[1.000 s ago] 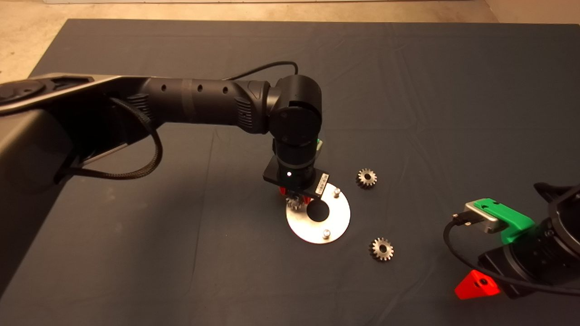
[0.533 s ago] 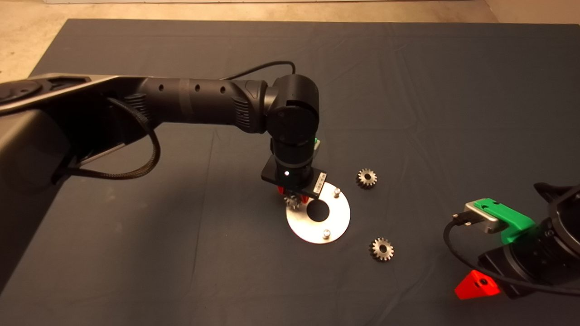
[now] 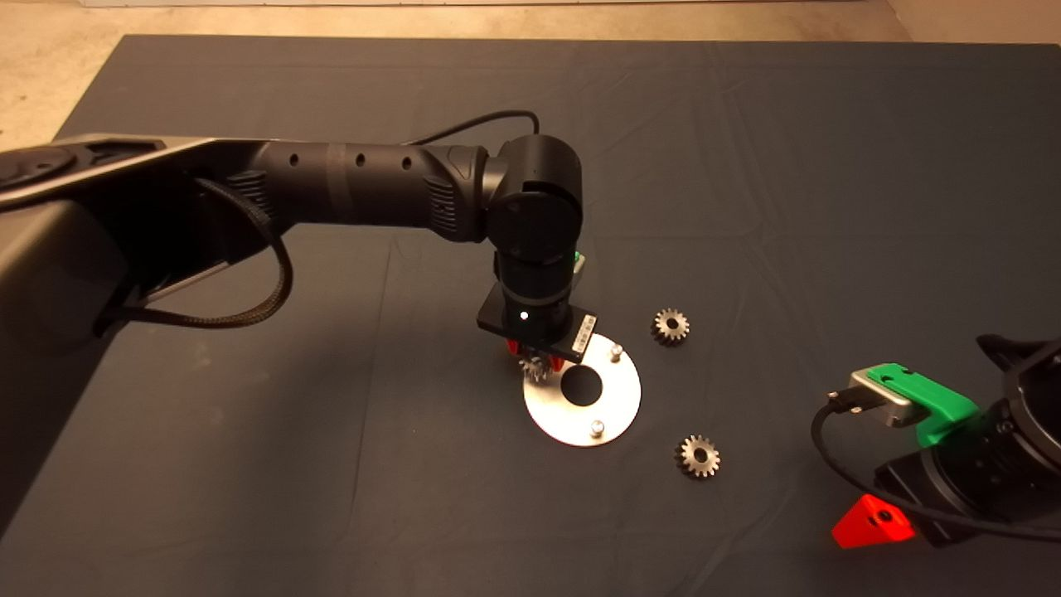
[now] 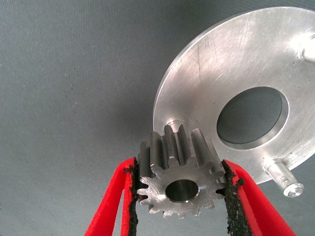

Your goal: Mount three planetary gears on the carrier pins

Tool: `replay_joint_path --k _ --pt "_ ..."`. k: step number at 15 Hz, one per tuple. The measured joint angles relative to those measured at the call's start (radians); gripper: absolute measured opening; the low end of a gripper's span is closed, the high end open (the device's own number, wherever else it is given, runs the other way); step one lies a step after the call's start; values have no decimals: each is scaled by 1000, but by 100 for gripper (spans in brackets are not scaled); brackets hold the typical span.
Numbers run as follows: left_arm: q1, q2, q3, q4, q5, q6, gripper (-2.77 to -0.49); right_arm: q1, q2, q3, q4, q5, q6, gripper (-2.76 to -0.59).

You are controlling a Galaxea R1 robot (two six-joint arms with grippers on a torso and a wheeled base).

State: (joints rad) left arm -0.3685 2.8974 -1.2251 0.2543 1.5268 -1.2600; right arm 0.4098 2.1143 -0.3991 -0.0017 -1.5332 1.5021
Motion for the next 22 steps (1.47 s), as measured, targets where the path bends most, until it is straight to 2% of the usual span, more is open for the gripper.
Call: replay_joint_path --k 9,14,22 --pt "-1 5 -14 -2 0 12 -235 0 0 0 0 0 0 -61" --pt "-1 6 19 0 0 -13 -235 0 0 0 0 0 0 -61" --pt "-1 6 31 0 0 -19 -235 0 0 0 0 0 0 -61"
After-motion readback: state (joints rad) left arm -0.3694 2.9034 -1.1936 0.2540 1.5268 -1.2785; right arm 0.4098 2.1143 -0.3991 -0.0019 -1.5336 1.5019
